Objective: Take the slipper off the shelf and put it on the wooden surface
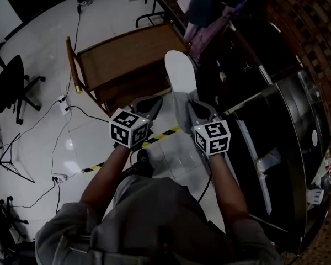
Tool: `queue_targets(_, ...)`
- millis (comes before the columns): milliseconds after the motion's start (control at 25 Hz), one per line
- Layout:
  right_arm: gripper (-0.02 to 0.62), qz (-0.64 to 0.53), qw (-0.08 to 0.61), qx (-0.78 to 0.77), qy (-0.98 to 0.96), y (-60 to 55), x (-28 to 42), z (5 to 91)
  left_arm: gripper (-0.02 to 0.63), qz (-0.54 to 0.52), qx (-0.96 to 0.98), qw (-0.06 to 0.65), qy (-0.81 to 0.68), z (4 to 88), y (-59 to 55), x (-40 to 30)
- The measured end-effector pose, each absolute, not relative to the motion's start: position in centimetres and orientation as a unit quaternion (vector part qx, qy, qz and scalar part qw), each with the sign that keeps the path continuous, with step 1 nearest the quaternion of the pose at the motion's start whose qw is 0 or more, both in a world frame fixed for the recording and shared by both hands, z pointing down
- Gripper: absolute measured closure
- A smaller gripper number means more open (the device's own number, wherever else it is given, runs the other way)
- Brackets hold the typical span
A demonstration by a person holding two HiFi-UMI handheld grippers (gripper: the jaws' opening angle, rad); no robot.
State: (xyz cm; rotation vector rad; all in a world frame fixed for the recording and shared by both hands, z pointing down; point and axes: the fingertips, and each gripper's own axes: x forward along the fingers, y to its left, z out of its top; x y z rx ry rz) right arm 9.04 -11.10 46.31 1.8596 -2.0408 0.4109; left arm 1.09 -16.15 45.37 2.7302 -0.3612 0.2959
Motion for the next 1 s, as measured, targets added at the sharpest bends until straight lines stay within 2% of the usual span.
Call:
queue_targets(320, 0.588, 0.13, 0.187, 0.642, -0.732, -22.6, 8.8, 48.4, 0.601, 0.107, 0.963, 0.187, -0.161, 47.9, -24.6, -1.5)
queue_targets(600, 0.588, 0.141, 0.193, 0.626, -0.743, -30.6, 11.1, 50.2, 0.601, 0.101, 0.954, 0.201, -0.2, 47.7, -30.4, -0.8)
queue_targets(1000, 0.588, 0.176, 0.234, 0.573, -0.766, -44.4, 13.4, 59.9, 0.601, 0.115, 0.926, 0.232, -0.274, 52.2, -39.1, 0.6)
